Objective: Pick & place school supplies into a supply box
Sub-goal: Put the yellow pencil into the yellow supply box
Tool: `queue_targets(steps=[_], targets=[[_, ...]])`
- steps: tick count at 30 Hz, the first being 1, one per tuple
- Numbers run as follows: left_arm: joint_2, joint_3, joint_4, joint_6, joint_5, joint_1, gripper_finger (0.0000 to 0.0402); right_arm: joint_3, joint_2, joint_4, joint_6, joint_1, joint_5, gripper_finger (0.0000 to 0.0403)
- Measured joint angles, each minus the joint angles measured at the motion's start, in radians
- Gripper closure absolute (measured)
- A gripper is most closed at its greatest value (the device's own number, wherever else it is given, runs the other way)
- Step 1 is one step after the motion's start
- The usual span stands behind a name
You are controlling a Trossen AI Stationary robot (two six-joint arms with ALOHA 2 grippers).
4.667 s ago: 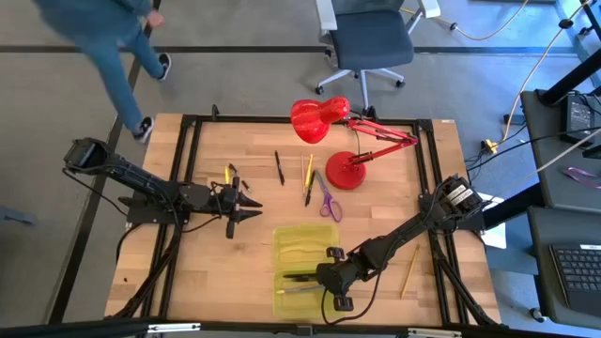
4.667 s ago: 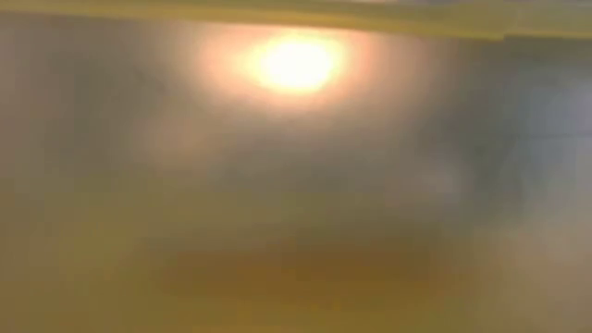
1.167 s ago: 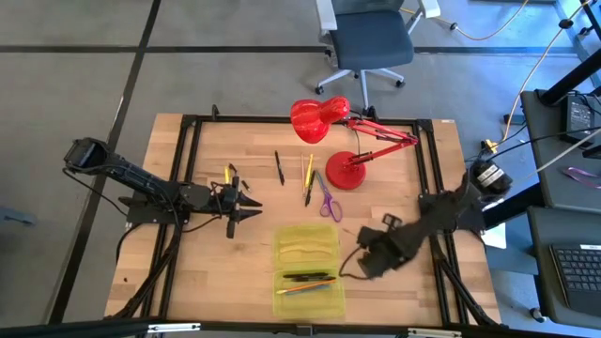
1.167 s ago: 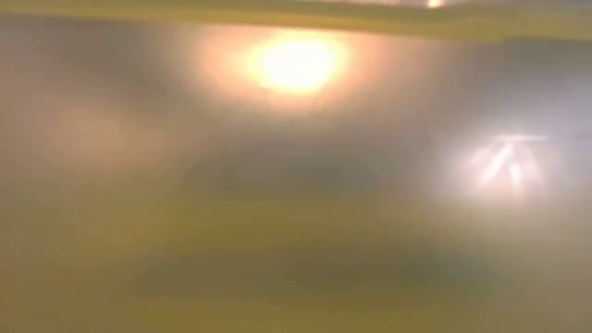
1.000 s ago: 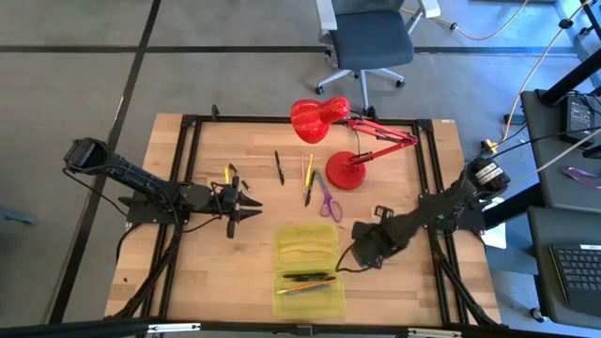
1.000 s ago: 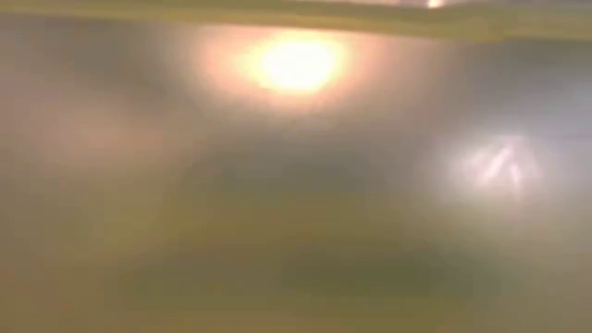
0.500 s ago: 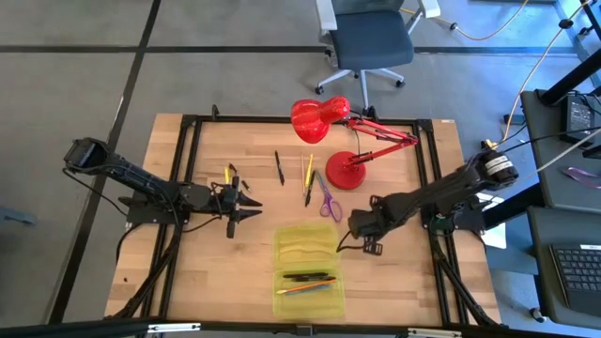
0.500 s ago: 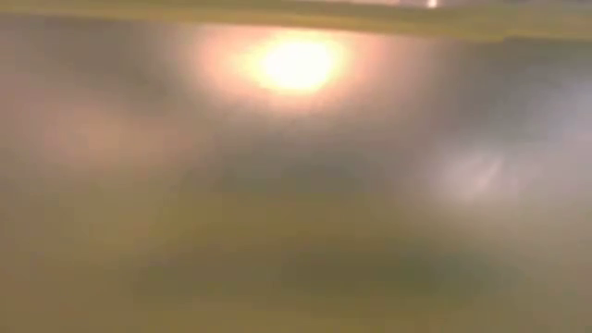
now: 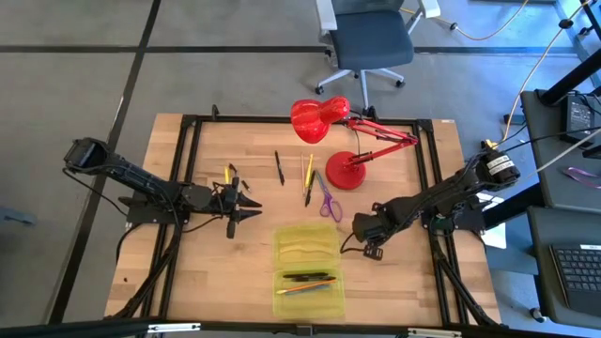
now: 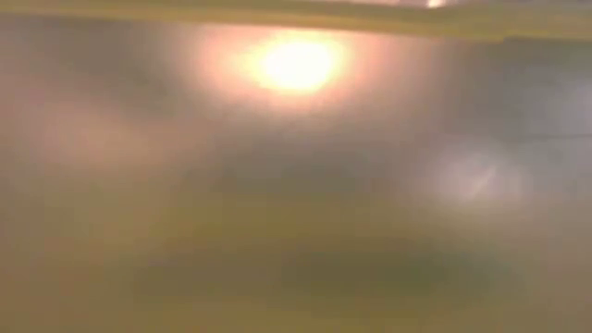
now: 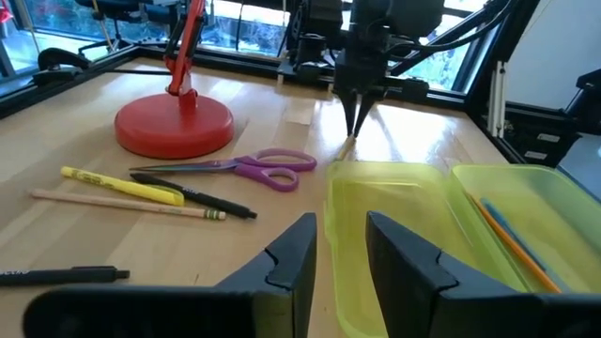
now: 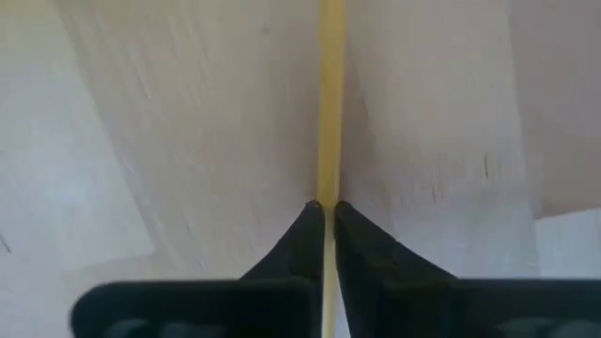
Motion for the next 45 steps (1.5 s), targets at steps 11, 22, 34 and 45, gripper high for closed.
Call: queue_targets(steps=[11,22,34,45], targets=[[0.0,0.0,0.0,0.0,0.0,0.0,0.0315,0.0,0.0,0.0,0.023,0.006,0.003,0.0326],[0.0,0.0,0.0,0.0,0.0,0.0,0.0314,0.0,-0.027,-0.003,0.051,0.065,0.151,0.0275],[0.0,0.0,-0.009,0.0,0.002,0.0,0.0311,-0.115,-0.24,0.088,0.157,0.468,0.833,0.0275],[0.0,0.0,-0.015,0.0,-0.003,0.0,0.0311,-0.345,-0.249,0.312,0.366,0.627,0.928,0.0275]])
